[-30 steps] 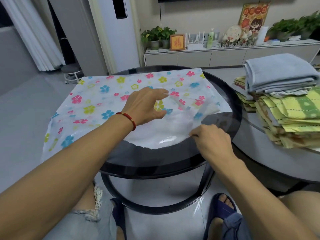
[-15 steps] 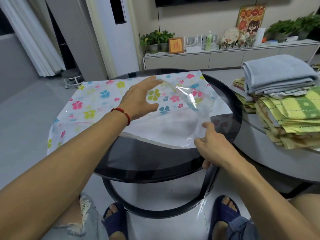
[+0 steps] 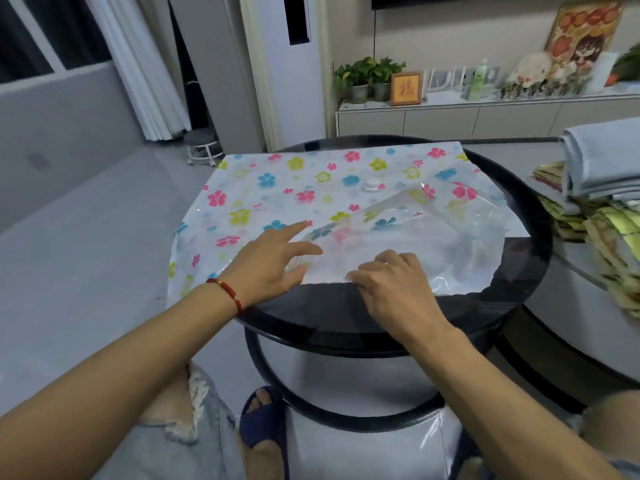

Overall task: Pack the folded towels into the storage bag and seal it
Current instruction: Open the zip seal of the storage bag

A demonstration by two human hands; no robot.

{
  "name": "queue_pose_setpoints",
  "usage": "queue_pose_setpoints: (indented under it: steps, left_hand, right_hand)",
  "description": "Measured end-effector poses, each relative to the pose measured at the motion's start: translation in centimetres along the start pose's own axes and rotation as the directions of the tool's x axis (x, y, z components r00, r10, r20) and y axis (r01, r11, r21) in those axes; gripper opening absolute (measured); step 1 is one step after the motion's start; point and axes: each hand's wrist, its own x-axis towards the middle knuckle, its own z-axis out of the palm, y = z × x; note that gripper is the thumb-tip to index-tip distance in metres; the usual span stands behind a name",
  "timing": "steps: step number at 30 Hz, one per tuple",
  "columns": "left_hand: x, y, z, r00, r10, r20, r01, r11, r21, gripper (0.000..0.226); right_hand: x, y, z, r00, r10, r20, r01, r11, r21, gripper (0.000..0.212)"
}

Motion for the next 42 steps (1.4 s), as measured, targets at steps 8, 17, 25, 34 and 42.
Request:
queue_pose_setpoints:
  steps: [8,17,25,34,42]
  left_hand:
    - [-0.7,-0.9,-1.4,0.995,-0.042,0.088,0.059,0.979,-0.197,0.043]
    - [3.1,-1.9,-4.7,0.981,-0.173,-0.084,0.133,0.924,-0.358,0.033]
    - [-0.4,-1.3,-3.5,0.997,-0.031,0.075,0.043,0.986,-0.163,0.036]
    - [-1.1,-3.7,-2.9,0.968,-0.196,-0.16,0.16,0.964,-0.213,0.048]
    - [-2.0,-3.1,-3.1,0.977,-0.202,-0.073,0.15,0.884,-0.443,0.022]
  right_hand:
    - [2.2,-6.8,-0.2,0.99,-0.13,0.059,0.123,0.986,0.111,0.047]
    - [0.8,-8.3,-0.2,0.976,0.062,0.208,-0.081,0.993,0.085,0.021]
    - [3.9,-8.5,-0.2,1.0,-0.003,0.027,-0.003,0.978,0.209,0.046]
    - [2.0,-8.2,1.1,0.987,-0.113,0.117,0.085,0.971,0.222,0.028]
    - [3.0,-10.9,0.4,0.995,-0.088,-0.048,0.097,0.962,0.256,0.044]
